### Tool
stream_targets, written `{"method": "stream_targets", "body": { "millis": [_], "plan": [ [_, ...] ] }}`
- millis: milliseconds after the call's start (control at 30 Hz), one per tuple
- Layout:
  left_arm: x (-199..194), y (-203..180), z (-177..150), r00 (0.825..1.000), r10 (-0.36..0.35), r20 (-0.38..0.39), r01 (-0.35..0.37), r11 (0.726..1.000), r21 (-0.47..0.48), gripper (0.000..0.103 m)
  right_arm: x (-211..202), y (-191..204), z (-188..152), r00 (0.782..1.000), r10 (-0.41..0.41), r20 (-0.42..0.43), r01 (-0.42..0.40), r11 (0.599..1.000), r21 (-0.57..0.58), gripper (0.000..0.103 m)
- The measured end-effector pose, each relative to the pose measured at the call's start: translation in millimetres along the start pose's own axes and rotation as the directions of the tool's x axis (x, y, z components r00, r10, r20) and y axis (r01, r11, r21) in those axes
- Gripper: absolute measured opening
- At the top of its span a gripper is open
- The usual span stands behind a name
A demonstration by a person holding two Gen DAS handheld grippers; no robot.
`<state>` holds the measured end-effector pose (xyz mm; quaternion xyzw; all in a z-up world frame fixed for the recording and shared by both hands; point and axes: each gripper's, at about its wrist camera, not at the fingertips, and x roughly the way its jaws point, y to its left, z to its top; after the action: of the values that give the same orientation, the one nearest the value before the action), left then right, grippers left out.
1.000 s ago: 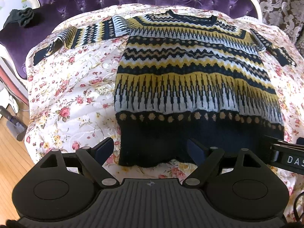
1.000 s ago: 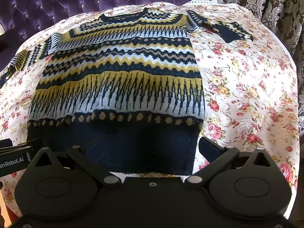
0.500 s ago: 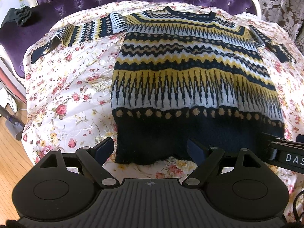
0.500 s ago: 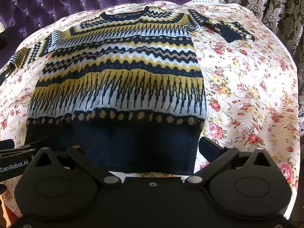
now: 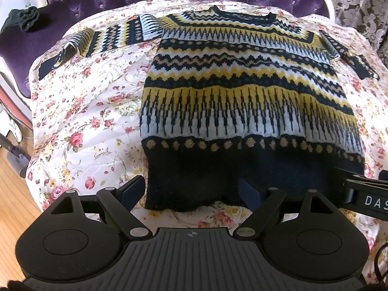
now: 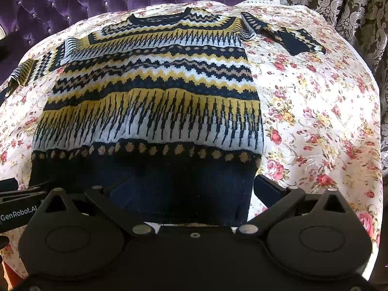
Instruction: Fold small clothes
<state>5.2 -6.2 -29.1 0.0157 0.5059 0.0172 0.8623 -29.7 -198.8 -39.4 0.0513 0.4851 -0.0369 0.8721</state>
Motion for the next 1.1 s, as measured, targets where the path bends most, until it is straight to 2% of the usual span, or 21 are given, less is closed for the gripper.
{"method": "stream_targets", "body": {
  "millis": [333, 500, 667, 800, 900, 1033, 1067, 1100],
  "plan": [
    [1.8, -0.6, 12.5, 1.000, -0.003, 0.005, 0.003, 1.000, -0.020, 0.084, 5.0, -1.3, 8.6, 1.000, -0.006, -0.005, 0.006, 1.000, -0.004, 0.102],
    [0.4, 2.9, 21.0, 0.999, -0.035, 0.026, 0.036, 0.998, -0.059, 0.084, 6.5, -4.1, 17.0, 1.000, -0.004, 0.007, 0.004, 1.000, 0.001, 0.102],
    [-6.2, 5.4, 34.6, 0.992, -0.024, 0.128, 0.037, 0.994, -0.102, 0.084, 5.8, -7.4, 29.4, 0.998, -0.019, 0.052, 0.018, 1.000, 0.012, 0.102],
    [-7.1, 6.0, 54.0, 0.981, -0.035, 0.192, 0.054, 0.994, -0.094, 0.084, 11.2, -11.2, 43.9, 0.997, -0.033, 0.075, 0.032, 0.999, 0.013, 0.102],
    [-6.6, 7.0, 68.3, 0.959, -0.102, 0.264, 0.118, 0.992, -0.048, 0.084, 16.5, -13.2, 54.1, 0.995, -0.027, 0.099, 0.029, 0.999, -0.017, 0.102],
    [2.0, 13.3, 89.1, 0.899, -0.268, 0.346, 0.288, 0.958, -0.007, 0.084, 31.4, -20.2, 73.3, 0.995, -0.038, 0.097, 0.044, 0.997, -0.063, 0.102],
    [6.3, 13.6, 95.6, 0.896, -0.279, 0.345, 0.304, 0.952, -0.018, 0.084, 35.3, -22.1, 77.4, 0.994, -0.044, 0.099, 0.051, 0.996, -0.075, 0.102],
    [10.5, 11.3, 103.2, 0.903, -0.267, 0.337, 0.292, 0.956, -0.027, 0.084, 40.4, -25.6, 84.1, 0.994, -0.055, 0.096, 0.063, 0.994, -0.086, 0.102]
  ]
}}
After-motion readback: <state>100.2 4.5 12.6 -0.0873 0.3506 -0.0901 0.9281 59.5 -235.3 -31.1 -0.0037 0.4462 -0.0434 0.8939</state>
